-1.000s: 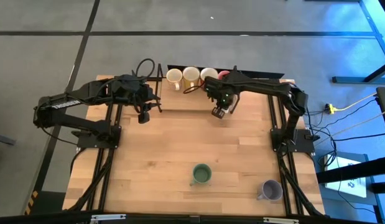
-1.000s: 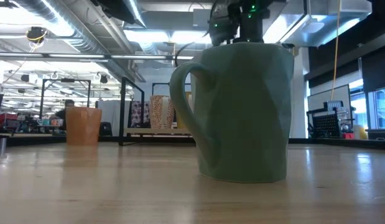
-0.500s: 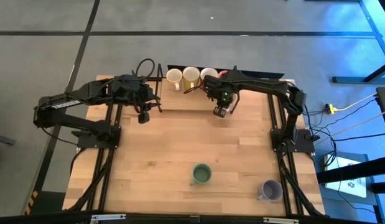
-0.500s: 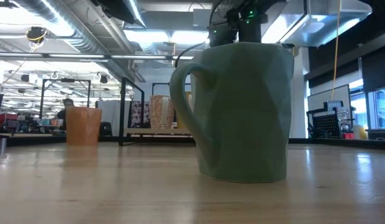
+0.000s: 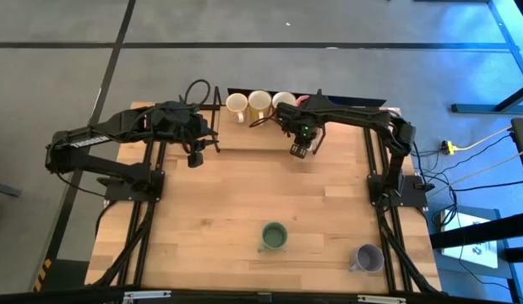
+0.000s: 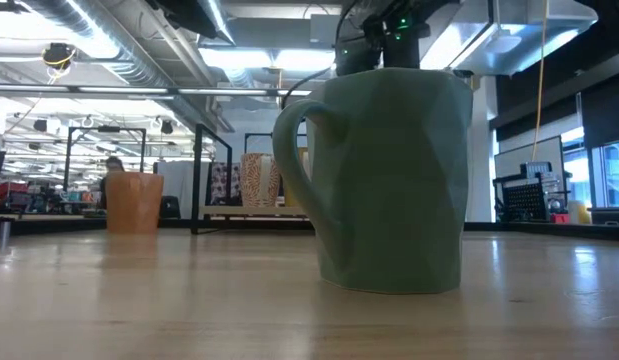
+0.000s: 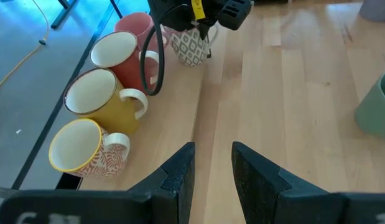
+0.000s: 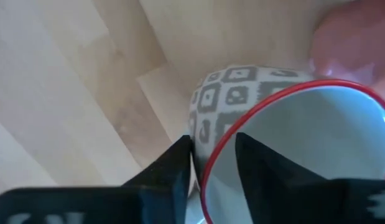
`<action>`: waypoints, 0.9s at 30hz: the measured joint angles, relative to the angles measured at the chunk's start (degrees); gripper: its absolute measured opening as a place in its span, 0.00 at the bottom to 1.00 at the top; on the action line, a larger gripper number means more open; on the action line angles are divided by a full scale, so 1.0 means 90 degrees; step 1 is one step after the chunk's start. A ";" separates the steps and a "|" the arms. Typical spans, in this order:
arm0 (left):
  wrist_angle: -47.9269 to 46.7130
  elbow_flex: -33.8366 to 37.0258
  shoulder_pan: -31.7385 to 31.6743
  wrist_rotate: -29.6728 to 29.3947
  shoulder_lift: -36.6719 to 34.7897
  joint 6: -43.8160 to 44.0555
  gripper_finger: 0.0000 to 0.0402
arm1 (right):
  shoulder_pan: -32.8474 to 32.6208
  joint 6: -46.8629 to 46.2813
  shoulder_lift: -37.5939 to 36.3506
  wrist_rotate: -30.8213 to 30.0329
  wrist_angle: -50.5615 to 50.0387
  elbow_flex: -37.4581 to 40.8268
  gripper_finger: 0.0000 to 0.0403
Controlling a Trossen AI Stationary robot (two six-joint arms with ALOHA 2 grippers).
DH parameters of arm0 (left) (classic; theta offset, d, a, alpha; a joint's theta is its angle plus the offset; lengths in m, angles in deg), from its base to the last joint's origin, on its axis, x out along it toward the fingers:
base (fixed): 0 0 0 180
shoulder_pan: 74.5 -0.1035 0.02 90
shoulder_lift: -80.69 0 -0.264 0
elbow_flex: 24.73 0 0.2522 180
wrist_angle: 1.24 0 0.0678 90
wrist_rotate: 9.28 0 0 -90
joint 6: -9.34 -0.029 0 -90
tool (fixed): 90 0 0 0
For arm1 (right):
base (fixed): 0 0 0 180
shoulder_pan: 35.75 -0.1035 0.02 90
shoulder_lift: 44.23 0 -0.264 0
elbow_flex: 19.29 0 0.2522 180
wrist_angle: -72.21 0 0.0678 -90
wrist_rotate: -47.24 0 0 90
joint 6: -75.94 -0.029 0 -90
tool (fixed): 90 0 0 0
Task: Place coffee mugs
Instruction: Put the gray patterned mug on the shelf, then put the green mug on the shelf
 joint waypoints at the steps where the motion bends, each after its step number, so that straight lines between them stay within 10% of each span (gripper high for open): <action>1: 0.0000 0.0000 0.0001 0.0000 0.0000 0.0000 0.25 | 0.0000 -0.0002 0.0000 -0.0037 -0.0075 -0.0041 0.31; 27: -0.0006 0.0000 -0.0002 0.0327 0.0000 0.0062 0.25 | -0.1108 -0.0592 -0.0375 -0.0089 -0.0312 -0.1108 0.40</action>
